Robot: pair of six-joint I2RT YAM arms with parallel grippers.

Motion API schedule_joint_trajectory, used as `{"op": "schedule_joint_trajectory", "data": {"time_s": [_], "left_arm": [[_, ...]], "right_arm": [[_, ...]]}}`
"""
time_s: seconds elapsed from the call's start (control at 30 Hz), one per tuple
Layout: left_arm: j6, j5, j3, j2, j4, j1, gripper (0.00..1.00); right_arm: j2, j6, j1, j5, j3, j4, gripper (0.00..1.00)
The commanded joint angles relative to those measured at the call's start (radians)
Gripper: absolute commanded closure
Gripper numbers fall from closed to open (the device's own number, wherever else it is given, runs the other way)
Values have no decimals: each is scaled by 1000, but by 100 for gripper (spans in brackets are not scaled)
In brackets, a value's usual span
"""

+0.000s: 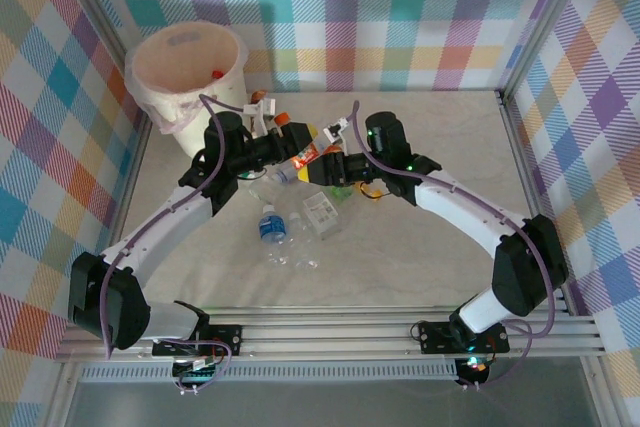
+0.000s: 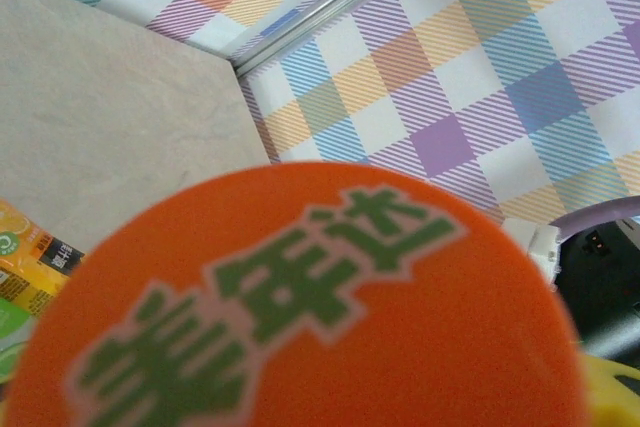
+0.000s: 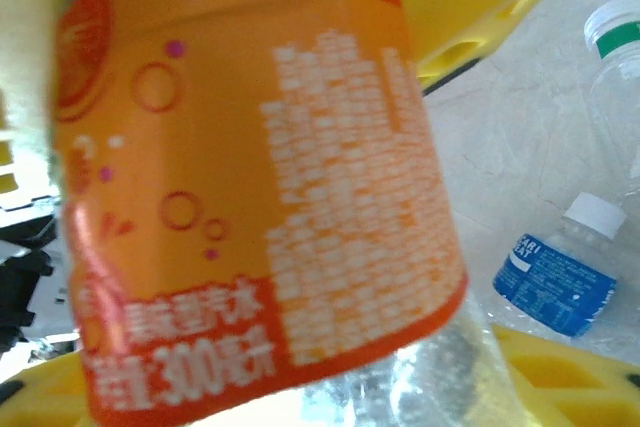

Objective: Put the plastic bottles in the bin

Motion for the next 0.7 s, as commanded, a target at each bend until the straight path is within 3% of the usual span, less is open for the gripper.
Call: {"op": "schedule_joint_trajectory", "data": {"time_s": [0.0, 0.2, 0.27, 0.5, 0.67], "left_arm": [[43, -70, 33, -13, -48, -6, 49], [49, -134, 29, -26, -94, -5, 47], [53, -169, 28, -31, -114, -4, 47], [100, -262, 60, -42, -192, 0, 50], [196, -387, 129, -61, -347, 8, 51]], "right_arm": [[-14, -84, 4, 37, 43, -66, 30], [-40, -105, 5, 95, 20, -78, 13], [-48, -126, 5, 100, 24, -90, 0], [-115, -242, 4, 259, 44, -208, 0], [-213, -264, 3, 379, -35, -140, 0]]}}
